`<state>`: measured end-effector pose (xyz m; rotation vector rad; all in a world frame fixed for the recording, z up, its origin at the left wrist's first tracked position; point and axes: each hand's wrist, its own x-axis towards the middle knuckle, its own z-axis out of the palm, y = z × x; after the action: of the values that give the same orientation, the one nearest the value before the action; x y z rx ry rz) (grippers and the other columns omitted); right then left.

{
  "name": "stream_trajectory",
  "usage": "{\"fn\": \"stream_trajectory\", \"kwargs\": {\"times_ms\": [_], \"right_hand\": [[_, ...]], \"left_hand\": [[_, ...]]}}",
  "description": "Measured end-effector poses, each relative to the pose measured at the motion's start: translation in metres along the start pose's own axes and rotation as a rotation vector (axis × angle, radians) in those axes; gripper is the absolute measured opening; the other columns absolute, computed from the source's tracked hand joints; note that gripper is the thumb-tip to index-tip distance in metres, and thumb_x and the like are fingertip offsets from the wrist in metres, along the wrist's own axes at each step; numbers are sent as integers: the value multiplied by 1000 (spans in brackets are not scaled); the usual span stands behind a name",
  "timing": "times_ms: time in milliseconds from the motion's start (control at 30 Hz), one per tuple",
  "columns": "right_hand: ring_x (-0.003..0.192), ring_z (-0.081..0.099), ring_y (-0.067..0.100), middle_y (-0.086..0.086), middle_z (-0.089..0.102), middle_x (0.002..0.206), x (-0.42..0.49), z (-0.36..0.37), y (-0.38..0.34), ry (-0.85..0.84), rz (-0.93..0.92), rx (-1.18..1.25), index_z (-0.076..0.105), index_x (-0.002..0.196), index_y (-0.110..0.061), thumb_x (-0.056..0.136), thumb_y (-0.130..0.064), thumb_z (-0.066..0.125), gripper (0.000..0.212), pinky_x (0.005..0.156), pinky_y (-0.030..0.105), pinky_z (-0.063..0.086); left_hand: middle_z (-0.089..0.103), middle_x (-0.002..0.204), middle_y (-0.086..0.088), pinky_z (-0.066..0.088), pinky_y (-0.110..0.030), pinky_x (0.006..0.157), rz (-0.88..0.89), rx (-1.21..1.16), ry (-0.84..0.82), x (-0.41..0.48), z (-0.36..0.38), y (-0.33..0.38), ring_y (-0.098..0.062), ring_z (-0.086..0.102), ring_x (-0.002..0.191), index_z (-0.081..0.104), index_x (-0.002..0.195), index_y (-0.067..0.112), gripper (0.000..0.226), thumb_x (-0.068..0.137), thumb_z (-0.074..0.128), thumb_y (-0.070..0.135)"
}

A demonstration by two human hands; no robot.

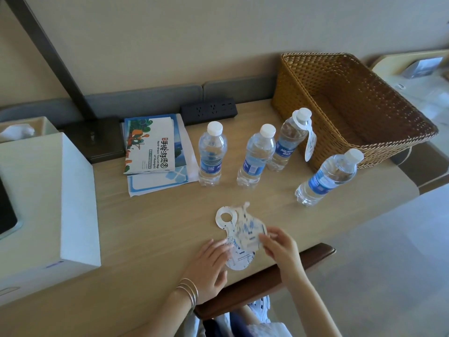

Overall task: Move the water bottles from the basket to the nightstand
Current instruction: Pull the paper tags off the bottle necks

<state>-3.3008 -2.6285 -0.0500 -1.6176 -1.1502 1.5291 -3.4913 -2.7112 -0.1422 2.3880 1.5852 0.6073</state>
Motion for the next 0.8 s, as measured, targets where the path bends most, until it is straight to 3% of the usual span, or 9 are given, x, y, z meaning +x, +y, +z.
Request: {"fn": "stream_trajectory", "kwargs": {"times_ms": [167,267,400,533,667,800], "right_hand": [[74,67,18,4,68,79,2,3,41,0,84,-276,67,85,-22,78,-17,74,11,74,42,55],[71,63,11,-5,64,74,0,12,43,47,57,-476,59,82,-28,73,-25,78,21,65,34,52],[70,56,9,-10,58,72,-2,17,37,99,26,-711,49,85,-27,75,-38,73,28,55,26,36],[68,56,13,-7,57,73,7,9,26,92,-124,-574,52,87,-23,77,-27,74,25,62,30,46],[86,59,14,-3,60,96,34,-9,-16,213,-376,-474,55,106,-18,81,-19,72,30,75,28,49],[104,54,9,-4,52,121,62,-20,-74,282,-472,-353,47,127,-19,88,-19,63,42,85,24,46]], "left_hand": [[33,142,1,27,-28,106,-114,-122,-10,-4,-3,2,-16,37,128,41,126,16,57,71,54,27],[33,148,2,24,-36,111,-51,-94,-47,-3,-1,1,-19,31,137,41,133,18,62,72,54,24],[49,138,5,25,-45,109,25,19,-68,1,2,-1,-21,37,133,51,125,28,48,78,51,28],[46,140,9,22,-44,110,15,97,-108,2,6,-2,-18,34,135,53,124,31,44,80,50,34],[43,143,9,20,-47,109,17,138,-109,18,5,-4,-17,30,138,53,125,29,44,83,47,38],[45,143,7,16,-46,110,-2,108,-130,43,7,-6,-17,30,137,52,127,28,45,83,45,39]]}}
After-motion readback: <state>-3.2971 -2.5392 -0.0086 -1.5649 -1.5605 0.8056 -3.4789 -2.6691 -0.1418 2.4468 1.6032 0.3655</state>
